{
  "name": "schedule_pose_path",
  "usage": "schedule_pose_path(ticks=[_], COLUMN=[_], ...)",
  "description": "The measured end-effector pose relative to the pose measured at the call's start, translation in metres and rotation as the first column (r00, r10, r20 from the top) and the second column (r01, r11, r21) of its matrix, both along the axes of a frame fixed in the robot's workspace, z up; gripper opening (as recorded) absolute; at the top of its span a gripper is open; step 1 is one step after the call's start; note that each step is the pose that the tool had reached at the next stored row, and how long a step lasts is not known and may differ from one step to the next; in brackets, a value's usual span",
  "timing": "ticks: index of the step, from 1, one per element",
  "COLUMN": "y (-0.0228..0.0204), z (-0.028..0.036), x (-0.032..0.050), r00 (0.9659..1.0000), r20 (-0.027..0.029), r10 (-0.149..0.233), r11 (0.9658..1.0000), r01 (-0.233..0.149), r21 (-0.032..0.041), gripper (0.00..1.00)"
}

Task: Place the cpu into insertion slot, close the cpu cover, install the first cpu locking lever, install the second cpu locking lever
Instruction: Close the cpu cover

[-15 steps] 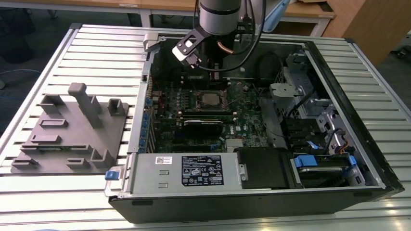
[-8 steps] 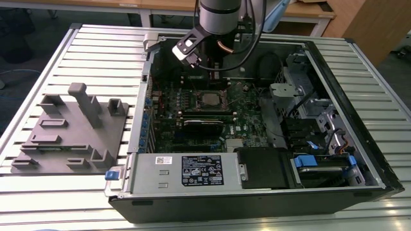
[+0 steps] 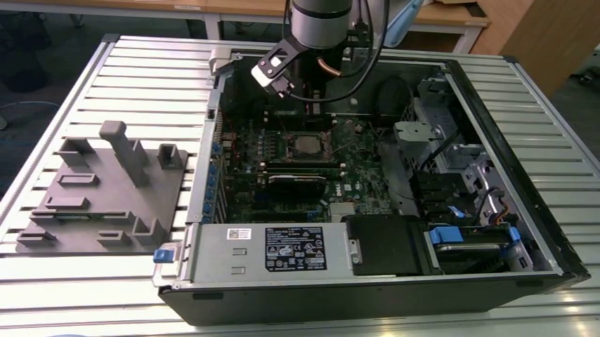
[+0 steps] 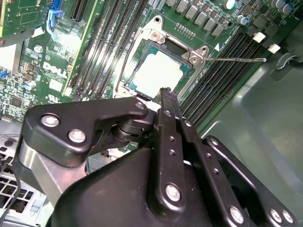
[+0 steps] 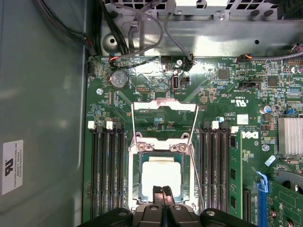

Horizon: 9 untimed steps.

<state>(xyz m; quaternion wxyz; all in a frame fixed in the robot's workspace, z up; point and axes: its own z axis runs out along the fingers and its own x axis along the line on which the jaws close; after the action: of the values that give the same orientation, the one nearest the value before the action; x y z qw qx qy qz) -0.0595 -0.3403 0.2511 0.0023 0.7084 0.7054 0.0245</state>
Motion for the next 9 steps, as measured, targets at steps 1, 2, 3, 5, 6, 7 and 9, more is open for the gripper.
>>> schedule_pose_path(ticks=[1,2,3,5,6,7,9], y=[0.0000,0.0000,0.0000,0.0000,0.0000,0.0000,-0.0001], z=[0.0000,0.0000,0.0000,0.0001,0.0001,0.0001,0.0002], x=[0.0000,0.0000,0.0000,0.0000,0.0000,0.0001,0.0006], r00=[1.0000,1.0000,1.0000,1.0000,1.0000,1.0000,1.0000], r20=[0.0000,0.0000,0.0000,0.0000,0.0000,0.0000,-0.0002], r10=[0.000,0.000,0.000,0.000,0.000,0.000,0.000], r11=[1.0000,1.0000,1.0000,1.0000,1.0000,1.0000,1.0000], r01=[0.000,0.000,0.000,0.000,0.000,0.000,0.000], r21=[-0.0001,0.0000,0.0000,0.0000,0.0000,-0.0001,-0.0002], gripper=[0.11,0.11,0.11,0.11,0.11,0.11,0.11])
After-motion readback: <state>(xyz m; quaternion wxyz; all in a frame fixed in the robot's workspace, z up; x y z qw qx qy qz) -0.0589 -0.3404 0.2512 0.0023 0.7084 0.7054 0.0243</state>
